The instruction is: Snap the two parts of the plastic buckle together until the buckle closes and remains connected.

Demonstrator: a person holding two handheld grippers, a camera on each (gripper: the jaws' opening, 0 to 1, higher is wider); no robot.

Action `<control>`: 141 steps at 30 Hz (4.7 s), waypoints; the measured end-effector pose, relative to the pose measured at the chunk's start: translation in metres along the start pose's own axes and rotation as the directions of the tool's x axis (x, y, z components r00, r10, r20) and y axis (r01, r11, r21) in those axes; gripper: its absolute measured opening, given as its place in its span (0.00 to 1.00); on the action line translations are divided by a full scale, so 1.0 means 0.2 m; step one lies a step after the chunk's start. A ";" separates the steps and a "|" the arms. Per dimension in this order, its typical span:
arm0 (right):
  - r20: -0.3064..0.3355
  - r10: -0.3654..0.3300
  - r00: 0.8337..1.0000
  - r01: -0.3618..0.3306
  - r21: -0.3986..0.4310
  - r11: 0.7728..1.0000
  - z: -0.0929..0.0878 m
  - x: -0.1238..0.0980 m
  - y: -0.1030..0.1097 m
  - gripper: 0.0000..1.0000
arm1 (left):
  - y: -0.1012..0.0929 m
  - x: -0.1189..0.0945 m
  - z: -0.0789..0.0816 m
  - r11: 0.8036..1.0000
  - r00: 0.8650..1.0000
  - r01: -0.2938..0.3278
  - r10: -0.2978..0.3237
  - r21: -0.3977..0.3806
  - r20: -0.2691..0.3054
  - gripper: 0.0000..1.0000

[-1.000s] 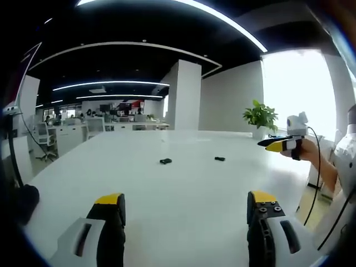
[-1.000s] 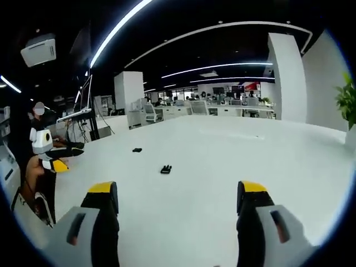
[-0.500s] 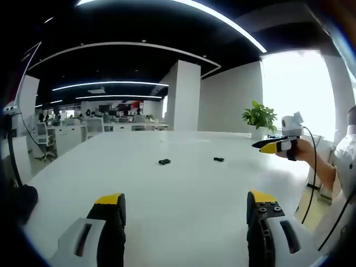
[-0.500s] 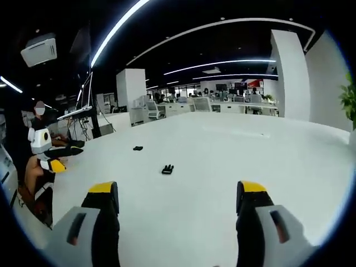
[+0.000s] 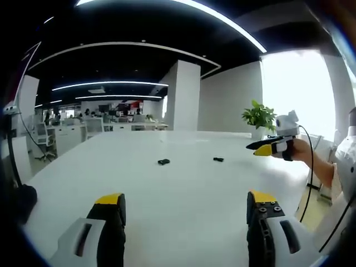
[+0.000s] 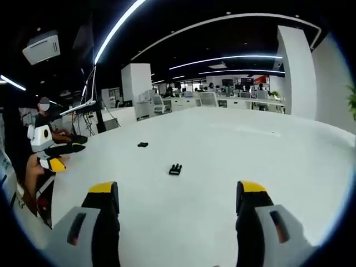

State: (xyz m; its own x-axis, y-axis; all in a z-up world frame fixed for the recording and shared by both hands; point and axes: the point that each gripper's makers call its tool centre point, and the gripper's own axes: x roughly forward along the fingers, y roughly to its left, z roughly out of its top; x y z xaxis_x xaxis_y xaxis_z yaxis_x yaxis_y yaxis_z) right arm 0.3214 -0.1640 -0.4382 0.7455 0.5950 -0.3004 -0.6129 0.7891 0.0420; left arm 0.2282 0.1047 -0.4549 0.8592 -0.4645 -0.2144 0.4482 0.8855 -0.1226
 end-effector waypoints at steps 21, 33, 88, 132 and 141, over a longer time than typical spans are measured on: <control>-0.020 0.012 1.000 -0.013 -0.017 1.000 0.01 0.05 0.03 0.86 | -0.01 -0.01 0.01 1.000 1.000 0.008 -0.008 0.004 0.012 0.92; -0.044 0.038 0.998 -0.038 -0.016 0.999 0.00 0.12 0.06 0.86 | -0.01 0.00 0.00 1.000 1.000 0.012 -0.012 0.001 0.009 0.92; -0.112 -0.044 0.993 0.048 0.033 0.998 -0.04 0.34 0.03 0.66 | -0.06 0.00 -0.02 0.999 0.999 0.044 -0.043 -0.015 0.021 0.92; -0.122 -0.068 0.990 0.062 -0.048 0.997 -0.06 0.41 0.05 0.33 | -0.05 -0.02 -0.02 0.998 0.998 0.047 -0.046 -0.030 0.035 0.92; -0.125 -0.070 0.990 0.064 -0.056 0.996 -0.06 0.41 0.06 0.30 | -0.07 -0.02 -0.03 0.998 0.998 0.061 -0.060 -0.021 0.033 0.91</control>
State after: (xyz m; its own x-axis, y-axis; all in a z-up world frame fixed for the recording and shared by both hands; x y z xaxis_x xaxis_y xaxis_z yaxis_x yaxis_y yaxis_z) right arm 0.3729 -0.1080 -0.4741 0.7481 0.5141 -0.4195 -0.5777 0.8157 -0.0306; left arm 0.2178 0.0943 -0.4574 0.8385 -0.5161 -0.1747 0.4940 0.8554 -0.1560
